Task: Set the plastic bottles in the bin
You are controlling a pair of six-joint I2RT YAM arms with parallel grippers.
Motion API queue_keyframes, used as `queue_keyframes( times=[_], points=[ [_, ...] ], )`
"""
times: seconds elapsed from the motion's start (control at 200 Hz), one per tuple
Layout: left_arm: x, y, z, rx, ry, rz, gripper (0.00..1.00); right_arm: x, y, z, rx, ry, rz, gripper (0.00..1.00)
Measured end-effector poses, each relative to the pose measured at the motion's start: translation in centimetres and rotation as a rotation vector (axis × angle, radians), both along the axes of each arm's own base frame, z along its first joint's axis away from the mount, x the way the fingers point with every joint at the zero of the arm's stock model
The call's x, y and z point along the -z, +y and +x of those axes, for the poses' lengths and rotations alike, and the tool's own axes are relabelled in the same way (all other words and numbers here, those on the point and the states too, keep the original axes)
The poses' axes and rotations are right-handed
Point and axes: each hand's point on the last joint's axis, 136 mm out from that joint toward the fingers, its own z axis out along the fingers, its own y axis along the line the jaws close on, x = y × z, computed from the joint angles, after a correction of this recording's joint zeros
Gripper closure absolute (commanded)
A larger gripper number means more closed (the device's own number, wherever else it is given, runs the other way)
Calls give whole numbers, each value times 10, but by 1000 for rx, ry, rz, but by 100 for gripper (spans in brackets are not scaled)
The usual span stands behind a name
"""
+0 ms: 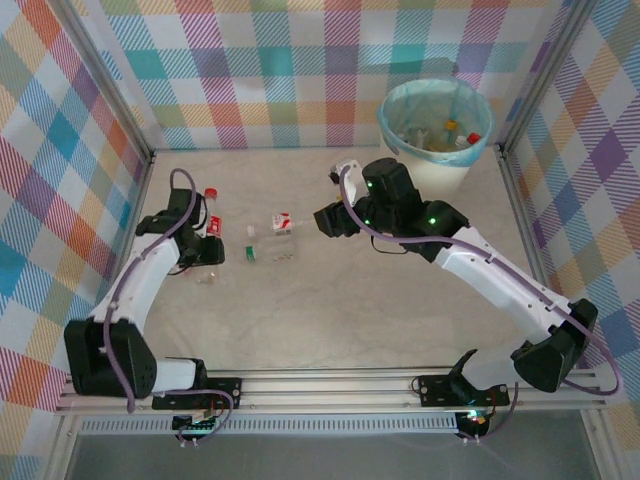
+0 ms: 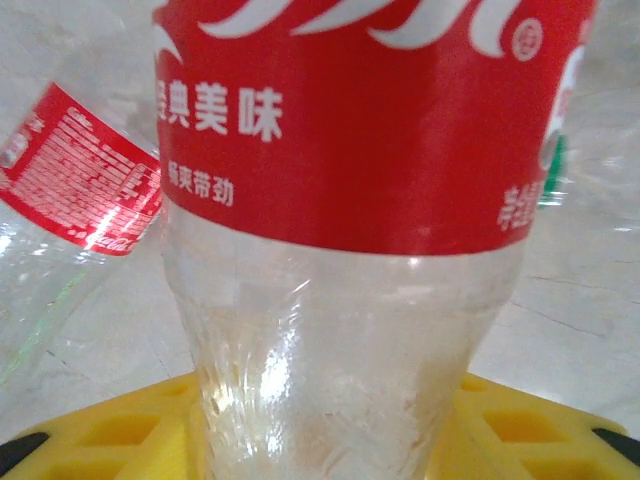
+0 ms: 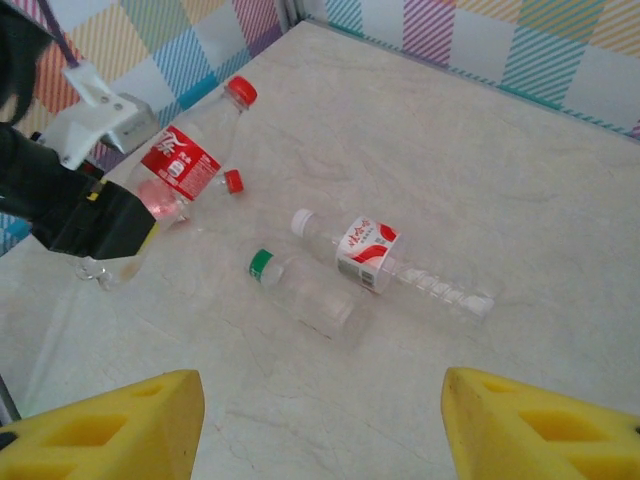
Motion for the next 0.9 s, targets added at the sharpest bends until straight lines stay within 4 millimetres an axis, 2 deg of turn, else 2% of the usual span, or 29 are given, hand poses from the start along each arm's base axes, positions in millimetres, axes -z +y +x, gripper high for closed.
queue_keyframes(
  times=[0.135, 0.305, 0.38, 0.485, 0.585, 0.715, 0.9],
  points=[
    [-48, -16, -10, 51, -191, -77, 52, -21, 9, -7, -41, 16, 72, 37],
    [-117, -64, -39, 256, -474, -222, 52, -63, 37, -15, -148, 46, 218, 37],
    [-136, -81, -57, 347, -557, -279, 53, -77, 51, -15, -198, 70, 272, 36],
    [-156, -95, -78, 438, -631, -344, 54, -94, 69, -14, -253, 99, 331, 36],
    [-163, -104, -89, 502, -651, -385, 56, -107, 82, -14, -301, 125, 375, 35],
    [-157, -115, -96, 566, -607, -431, 56, -124, 95, -21, -380, 158, 425, 35],
    [-155, -127, -104, 637, -572, -485, 57, -129, 109, -34, -470, 199, 442, 35]
  ],
)
